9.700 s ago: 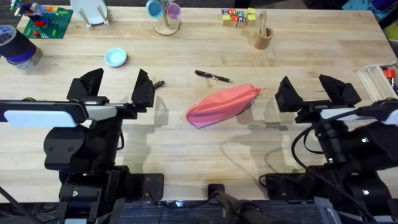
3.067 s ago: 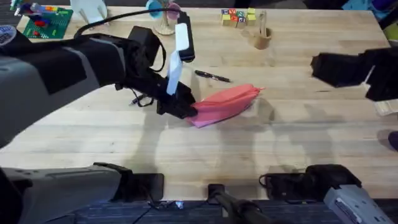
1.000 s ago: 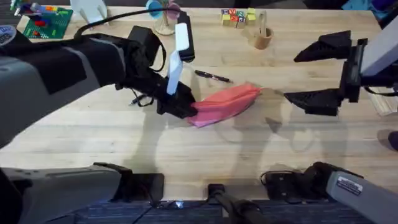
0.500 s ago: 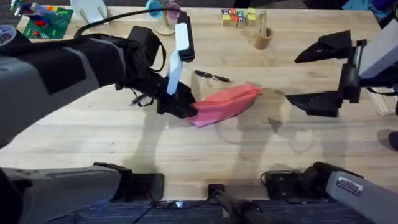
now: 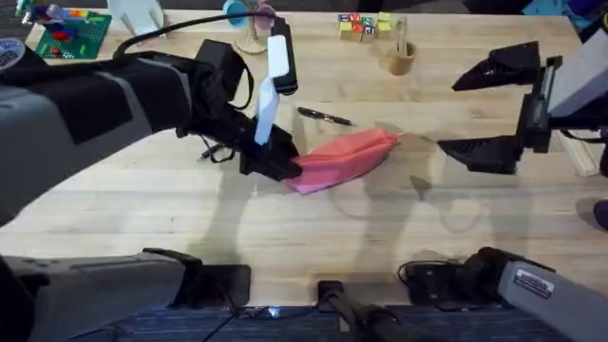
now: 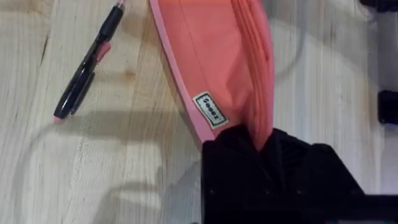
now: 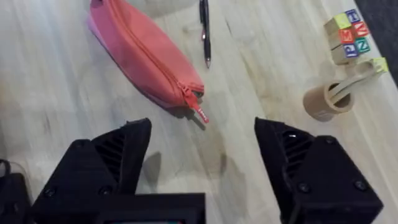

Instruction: Unzip the bag, pick up the pens from the table one at a time and place them inside, then zip the bag closed.

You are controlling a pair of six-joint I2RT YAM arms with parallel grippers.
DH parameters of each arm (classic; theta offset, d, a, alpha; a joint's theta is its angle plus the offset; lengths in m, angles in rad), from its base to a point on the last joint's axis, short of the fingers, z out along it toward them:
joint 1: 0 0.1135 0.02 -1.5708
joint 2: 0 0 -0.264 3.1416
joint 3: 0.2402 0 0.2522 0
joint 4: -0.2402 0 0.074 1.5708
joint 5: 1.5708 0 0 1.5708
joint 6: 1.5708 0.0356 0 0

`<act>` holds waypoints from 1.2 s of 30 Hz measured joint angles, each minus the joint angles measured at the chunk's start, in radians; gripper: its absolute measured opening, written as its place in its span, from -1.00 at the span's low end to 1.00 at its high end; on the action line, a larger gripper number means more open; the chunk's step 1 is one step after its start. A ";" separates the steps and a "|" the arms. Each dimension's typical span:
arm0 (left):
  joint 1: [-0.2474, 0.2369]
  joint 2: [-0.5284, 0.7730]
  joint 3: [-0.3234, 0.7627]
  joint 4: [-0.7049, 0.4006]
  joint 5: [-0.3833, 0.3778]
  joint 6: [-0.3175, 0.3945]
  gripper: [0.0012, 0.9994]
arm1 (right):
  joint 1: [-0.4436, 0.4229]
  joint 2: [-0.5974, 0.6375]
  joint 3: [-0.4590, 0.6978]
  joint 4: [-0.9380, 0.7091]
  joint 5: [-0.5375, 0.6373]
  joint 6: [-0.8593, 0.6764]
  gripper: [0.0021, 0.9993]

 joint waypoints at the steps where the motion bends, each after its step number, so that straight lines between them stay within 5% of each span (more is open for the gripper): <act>1: 0.000 0.000 0.000 0.000 0.000 0.000 -0.92 | 0.000 0.000 0.000 0.006 0.001 0.000 0.99; 13: 0.000 0.000 0.000 0.000 0.000 0.000 -0.92 | 0.011 0.104 0.000 0.041 0.003 -0.003 0.99; 36: 0.000 0.000 0.000 0.000 0.000 0.000 -0.92 | 0.197 0.423 0.000 0.186 0.030 -0.004 0.99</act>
